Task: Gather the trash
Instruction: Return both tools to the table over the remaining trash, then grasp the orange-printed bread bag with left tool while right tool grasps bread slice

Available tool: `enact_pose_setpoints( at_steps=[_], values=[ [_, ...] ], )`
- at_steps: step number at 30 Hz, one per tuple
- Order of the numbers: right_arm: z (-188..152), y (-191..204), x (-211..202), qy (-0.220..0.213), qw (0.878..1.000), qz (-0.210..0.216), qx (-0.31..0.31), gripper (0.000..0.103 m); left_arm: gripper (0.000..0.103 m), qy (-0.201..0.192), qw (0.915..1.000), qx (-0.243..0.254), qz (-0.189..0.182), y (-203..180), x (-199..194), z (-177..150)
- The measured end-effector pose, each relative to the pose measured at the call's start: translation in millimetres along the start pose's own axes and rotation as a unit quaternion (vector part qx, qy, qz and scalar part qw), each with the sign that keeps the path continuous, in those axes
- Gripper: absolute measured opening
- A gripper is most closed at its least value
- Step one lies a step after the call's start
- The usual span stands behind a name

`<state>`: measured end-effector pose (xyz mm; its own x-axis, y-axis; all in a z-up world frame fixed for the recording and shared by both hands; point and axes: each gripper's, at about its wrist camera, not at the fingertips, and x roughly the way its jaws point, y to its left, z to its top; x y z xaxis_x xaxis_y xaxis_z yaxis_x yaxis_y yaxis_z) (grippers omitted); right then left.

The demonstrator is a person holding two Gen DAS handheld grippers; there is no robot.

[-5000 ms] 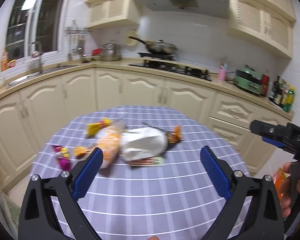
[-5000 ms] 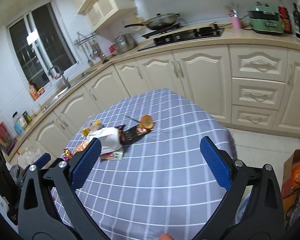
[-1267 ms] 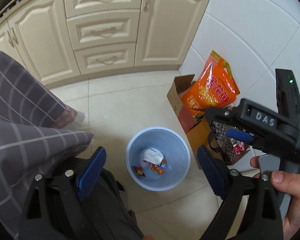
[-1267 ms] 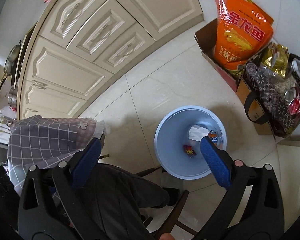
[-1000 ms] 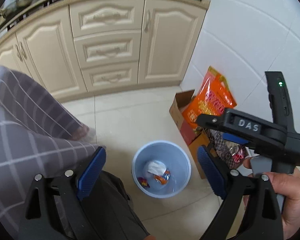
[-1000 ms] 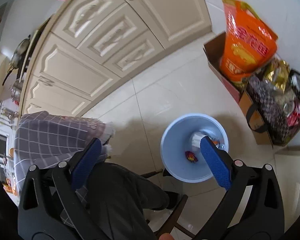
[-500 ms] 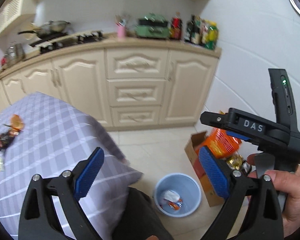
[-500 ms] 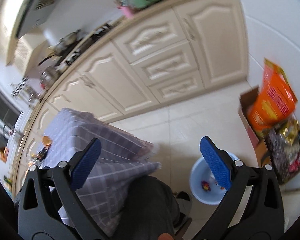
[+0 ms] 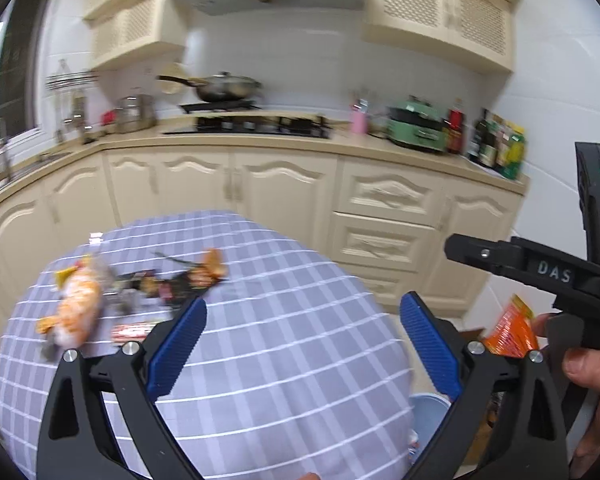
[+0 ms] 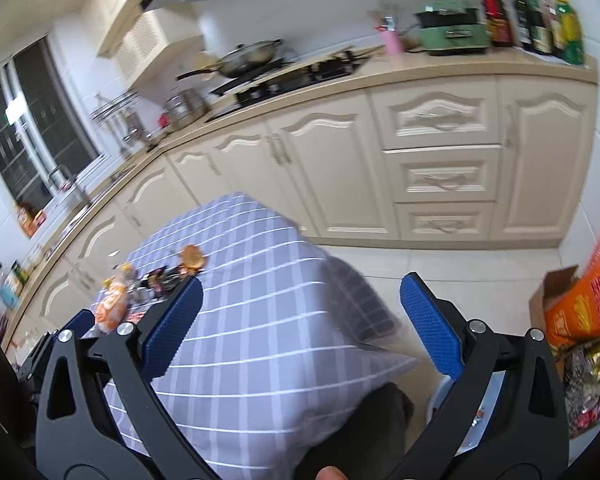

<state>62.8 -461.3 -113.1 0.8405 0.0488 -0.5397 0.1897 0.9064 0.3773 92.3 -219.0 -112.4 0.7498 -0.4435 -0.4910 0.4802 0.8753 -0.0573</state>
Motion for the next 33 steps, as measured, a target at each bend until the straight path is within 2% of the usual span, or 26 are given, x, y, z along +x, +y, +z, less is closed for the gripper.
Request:
enact_pose_setpoints(
  at_steps=[8,13,19,26,33],
  values=[
    [-6,66,39,0.024,0.998,0.027,-0.054,0.097,0.095,-0.023,0.9953,-0.045,0.082,83,-27,-9],
    [-14,104,79,0.056,0.994,0.041,-0.088,0.097,0.095,-0.013,0.9880,-0.076,0.134,139,-25,-20],
    [-21,134,123,0.085,0.988,0.053,-0.115,0.097,0.095,0.008,0.9796,-0.096,0.176,192,-6,-26],
    [-19,150,168,0.109,0.984,0.059,-0.126,0.097,0.095,0.046,0.9754,-0.052,0.209,215,34,-22],
    [-7,153,221,0.129,0.982,0.041,-0.134,0.097,0.095,0.091,0.9723,-0.027,0.213,226,77,-19]
  ],
)
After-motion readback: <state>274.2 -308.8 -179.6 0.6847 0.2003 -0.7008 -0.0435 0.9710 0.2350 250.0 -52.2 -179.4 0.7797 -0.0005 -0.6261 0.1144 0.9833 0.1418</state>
